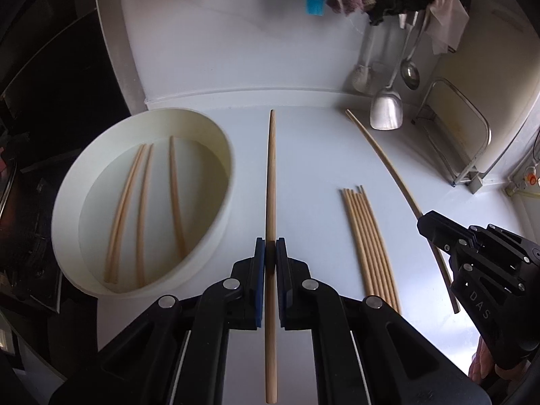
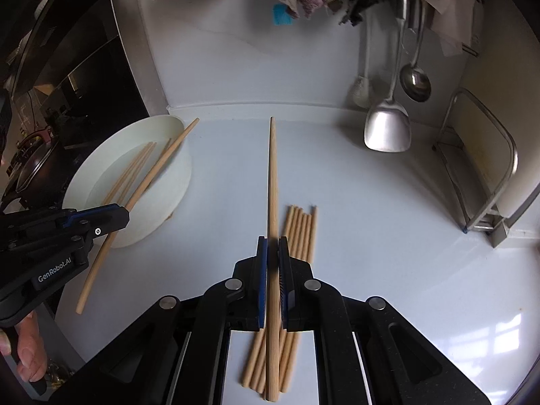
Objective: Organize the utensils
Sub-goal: 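Carry both chopsticks over the basin and open both tools to release them, then withdraw both open tools from the basin back toward the chopstick bundle, then position both tools over the chopstick bundle, fingers around single chopsticks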
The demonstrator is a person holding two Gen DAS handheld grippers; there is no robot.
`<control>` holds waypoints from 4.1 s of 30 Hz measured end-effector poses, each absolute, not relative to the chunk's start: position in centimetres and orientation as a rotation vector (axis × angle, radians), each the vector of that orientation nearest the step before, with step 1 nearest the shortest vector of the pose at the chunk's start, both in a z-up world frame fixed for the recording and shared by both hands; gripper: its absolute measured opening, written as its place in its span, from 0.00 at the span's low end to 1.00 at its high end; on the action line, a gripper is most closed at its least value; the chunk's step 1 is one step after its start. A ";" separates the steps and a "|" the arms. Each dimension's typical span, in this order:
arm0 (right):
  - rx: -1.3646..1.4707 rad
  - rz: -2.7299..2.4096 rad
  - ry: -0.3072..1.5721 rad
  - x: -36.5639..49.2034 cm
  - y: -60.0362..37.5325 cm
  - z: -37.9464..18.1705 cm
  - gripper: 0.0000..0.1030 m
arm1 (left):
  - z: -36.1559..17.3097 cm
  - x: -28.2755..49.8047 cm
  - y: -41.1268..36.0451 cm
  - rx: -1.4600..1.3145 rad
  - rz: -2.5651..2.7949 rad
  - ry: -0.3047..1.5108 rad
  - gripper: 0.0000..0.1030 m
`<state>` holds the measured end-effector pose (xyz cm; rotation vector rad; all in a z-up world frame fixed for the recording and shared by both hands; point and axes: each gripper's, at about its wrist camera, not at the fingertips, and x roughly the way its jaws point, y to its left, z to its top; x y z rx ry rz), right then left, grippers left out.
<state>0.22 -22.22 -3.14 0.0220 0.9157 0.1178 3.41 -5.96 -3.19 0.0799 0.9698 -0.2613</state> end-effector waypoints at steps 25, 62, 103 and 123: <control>0.039 0.192 1.110 15.4 -0.3 -8.5 0.06 | -9.0 17.3 12.1 0.066 -0.211 1.138 0.07; 0.064 0.136 1.116 13.5 -0.8 -7.9 0.27 | -6.7 16.3 15.1 0.044 -0.170 1.077 0.64; 0.151 -0.051 1.013 -5.1 -22.5 -4.3 0.46 | -3.7 1.3 -2.1 0.063 -0.279 1.017 0.82; 0.195 -0.064 0.979 -5.1 -29.0 -11.7 0.48 | -8.8 -0.5 -9.7 0.127 -0.261 0.964 0.89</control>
